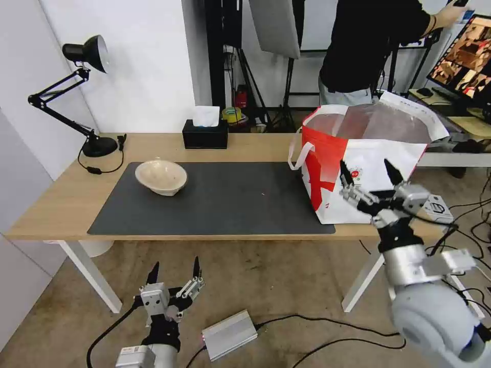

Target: Pick up the trash from the table and place it into the takeout bag.

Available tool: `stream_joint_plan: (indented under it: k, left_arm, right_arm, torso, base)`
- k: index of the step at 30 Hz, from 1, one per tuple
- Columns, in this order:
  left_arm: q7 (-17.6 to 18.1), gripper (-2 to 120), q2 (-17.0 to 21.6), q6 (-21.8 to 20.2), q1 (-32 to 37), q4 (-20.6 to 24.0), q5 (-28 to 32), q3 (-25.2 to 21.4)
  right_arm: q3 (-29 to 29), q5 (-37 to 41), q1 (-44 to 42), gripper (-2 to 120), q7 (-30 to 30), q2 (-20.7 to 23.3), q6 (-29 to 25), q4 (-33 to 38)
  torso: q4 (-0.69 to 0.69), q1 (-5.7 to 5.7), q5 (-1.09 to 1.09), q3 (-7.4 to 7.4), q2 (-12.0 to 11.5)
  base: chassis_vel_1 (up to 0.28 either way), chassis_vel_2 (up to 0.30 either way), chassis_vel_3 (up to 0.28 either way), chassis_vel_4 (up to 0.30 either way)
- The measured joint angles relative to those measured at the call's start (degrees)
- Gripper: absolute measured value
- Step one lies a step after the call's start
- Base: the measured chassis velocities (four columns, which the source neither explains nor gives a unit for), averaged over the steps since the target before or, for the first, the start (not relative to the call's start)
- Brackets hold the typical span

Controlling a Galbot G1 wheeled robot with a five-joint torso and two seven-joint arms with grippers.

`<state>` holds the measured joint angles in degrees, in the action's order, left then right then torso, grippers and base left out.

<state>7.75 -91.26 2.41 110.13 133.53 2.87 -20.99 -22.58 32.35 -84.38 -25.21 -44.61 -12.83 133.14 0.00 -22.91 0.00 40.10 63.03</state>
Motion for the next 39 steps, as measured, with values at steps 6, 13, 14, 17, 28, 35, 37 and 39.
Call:
stream_joint_plan:
  k: [6, 13, 14, 17, 28, 35, 37, 39]
  left_arm:
    - [0.0, 100, 0.0, 0.0, 0.0, 0.0, 0.0, 0.1]
    - [0.0, 100, 0.0, 0.1, -0.1, 0.1, 0.0, 0.1]
    - [0.0, 100, 0.0, 0.0, -0.1, 0.1, 0.0, 0.1]
    - [0.0, 100, 0.0, 0.1, -0.1, 0.1, 0.0, 0.3]
    - [0.0, 100, 0.1, 0.1, -0.6, -0.4, 0.1, 0.4]
    - [-0.1, 100, 0.1, 0.1, -0.6, -0.4, 0.2, 0.4]
    - [-0.1, 100, 0.0, 0.1, -0.6, -0.4, 0.2, 0.4]
    - [-0.1, 100, 0.0, 0.1, -0.6, -0.4, 0.2, 0.4]
  right_arm:
    - [1.7, -4.2, -5.0, 100, -0.3, -1.9, -0.7, -0.2]
    - [3.3, -7.1, -8.0, 100, -0.7, -3.1, -0.7, -0.7]
    - [3.6, -7.5, -8.5, 100, -0.7, -3.3, -0.7, -1.0]
    - [3.9, -8.5, -9.5, 100, -0.7, -3.6, -0.7, -1.4]
    - [6.1, -13.5, -12.1, 100, -4.3, -5.5, -0.7, -3.2]
    - [6.3, -14.7, -12.6, 100, -5.4, -5.9, -0.7, -4.0]
    - [5.8, -14.9, -13.1, 100, -5.5, -6.3, -0.7, -4.4]
    - [5.5, -15.0, -13.6, 100, -5.5, -6.6, -0.7, -4.6]
  torso:
    - [0.0, 0.0, 0.0, 0.0, 0.0]
    - [0.0, -0.01, 0.0, 0.0, 0.0]
    - [0.0, -0.01, 0.0, 0.0, 0.0]
    - [0.0, -0.01, 0.0, 0.0, 0.0]
    - [0.0, -0.01, 0.0, 0.0, 0.0]
    - [0.0, -0.01, 0.0, 0.01, 0.0]
    - [0.0, -0.01, 0.0, 0.0, 0.0]
    - [0.0, -0.01, 0.0, 0.0, 0.0]
  base:
    - [0.0, 0.0, 0.0, 0.0]
    - [0.0, 0.0, 0.0, 0.0]
    - [0.0, 0.0, 0.0, 0.0]
    - [0.0, 0.0, 0.0, 0.0]
    - [0.0, 0.0, 0.0, 0.0]
    - [0.0, 0.0, 0.0, 0.0]
    - [0.0, 0.0, 0.0, 0.0]
    - [0.0, 0.0, 0.0, 0.0]
